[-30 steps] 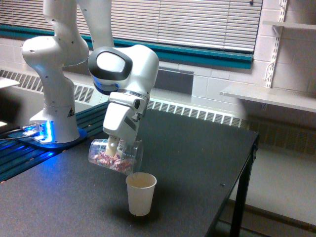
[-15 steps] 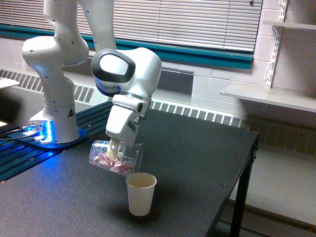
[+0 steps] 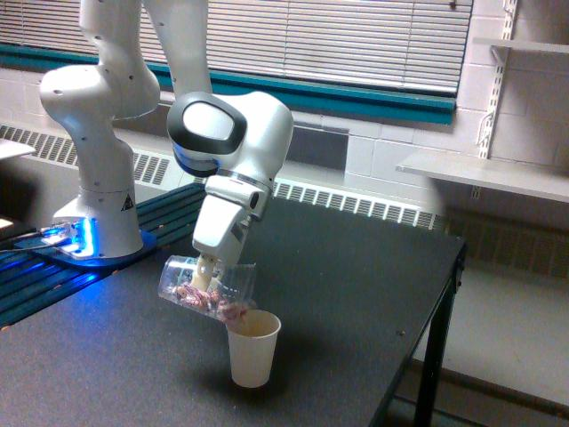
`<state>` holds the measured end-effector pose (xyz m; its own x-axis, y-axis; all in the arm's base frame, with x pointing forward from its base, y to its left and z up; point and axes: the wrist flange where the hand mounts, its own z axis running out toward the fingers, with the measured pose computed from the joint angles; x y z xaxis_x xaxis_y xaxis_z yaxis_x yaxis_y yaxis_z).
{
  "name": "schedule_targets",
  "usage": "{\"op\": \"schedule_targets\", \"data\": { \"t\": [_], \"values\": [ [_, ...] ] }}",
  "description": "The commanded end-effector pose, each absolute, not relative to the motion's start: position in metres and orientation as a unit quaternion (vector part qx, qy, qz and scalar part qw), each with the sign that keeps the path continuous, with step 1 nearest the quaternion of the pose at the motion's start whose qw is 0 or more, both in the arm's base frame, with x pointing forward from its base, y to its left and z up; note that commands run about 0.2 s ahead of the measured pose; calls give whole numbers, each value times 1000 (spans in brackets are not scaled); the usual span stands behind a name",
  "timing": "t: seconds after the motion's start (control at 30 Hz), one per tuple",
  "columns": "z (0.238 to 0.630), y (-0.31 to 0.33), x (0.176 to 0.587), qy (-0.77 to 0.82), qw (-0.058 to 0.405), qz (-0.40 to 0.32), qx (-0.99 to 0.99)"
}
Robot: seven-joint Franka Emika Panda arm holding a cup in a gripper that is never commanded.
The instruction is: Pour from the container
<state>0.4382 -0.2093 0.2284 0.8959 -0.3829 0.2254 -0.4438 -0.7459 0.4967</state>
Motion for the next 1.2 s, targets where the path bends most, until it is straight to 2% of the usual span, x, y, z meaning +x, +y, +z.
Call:
{"op": "schedule_targets", "data": {
  "t": [0.03, 1.2],
  "values": [
    [237, -216, 440, -219, 284, 56, 932],
    [256, -213, 438, -216, 281, 70, 933]
  ]
}}
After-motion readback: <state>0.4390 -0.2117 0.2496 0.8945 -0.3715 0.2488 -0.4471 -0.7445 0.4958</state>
